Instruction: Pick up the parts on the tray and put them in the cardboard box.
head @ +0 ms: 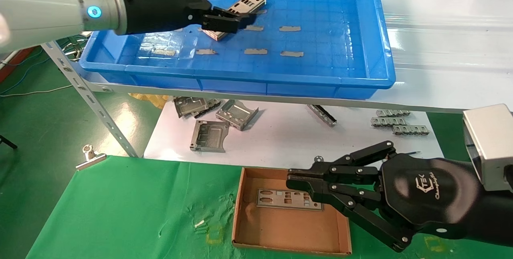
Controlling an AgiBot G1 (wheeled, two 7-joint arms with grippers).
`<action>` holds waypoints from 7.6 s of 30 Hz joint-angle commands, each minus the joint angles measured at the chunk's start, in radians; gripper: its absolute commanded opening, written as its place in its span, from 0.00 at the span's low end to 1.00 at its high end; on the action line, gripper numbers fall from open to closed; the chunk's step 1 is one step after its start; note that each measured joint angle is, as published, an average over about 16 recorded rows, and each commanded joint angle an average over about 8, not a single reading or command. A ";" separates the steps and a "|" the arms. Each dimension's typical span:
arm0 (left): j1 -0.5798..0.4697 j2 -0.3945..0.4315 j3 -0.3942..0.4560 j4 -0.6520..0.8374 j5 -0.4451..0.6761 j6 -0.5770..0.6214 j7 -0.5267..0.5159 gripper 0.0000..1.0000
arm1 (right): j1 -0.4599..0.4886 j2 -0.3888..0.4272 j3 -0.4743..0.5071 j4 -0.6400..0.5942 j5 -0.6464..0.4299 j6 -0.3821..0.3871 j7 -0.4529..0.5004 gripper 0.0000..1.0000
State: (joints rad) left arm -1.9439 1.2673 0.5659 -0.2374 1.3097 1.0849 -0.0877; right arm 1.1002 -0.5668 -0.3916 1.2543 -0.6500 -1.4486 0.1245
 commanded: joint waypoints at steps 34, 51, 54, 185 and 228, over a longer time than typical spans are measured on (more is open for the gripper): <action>-0.022 0.083 0.016 0.148 0.002 -0.153 0.062 0.00 | 0.000 0.000 0.000 0.000 0.000 0.000 0.000 1.00; 0.000 0.083 0.023 0.138 -0.021 -0.185 0.046 0.00 | 0.000 0.000 0.000 0.000 0.000 0.000 0.000 1.00; 0.002 0.083 0.028 0.133 -0.021 -0.188 0.052 0.00 | 0.000 0.000 0.000 0.000 0.000 0.000 0.000 1.00; 0.409 0.074 0.404 -0.076 -0.232 0.167 0.589 1.00 | 0.000 0.000 -0.001 0.000 0.000 0.000 0.000 1.00; 0.560 -0.207 0.128 -0.365 -0.445 0.409 0.285 1.00 | 0.000 0.000 -0.001 0.000 0.001 0.001 -0.001 1.00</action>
State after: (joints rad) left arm -1.3843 1.0600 0.6942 -0.6026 0.8644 1.4936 0.1977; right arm 1.1002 -0.5664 -0.3924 1.2539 -0.6495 -1.4480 0.1240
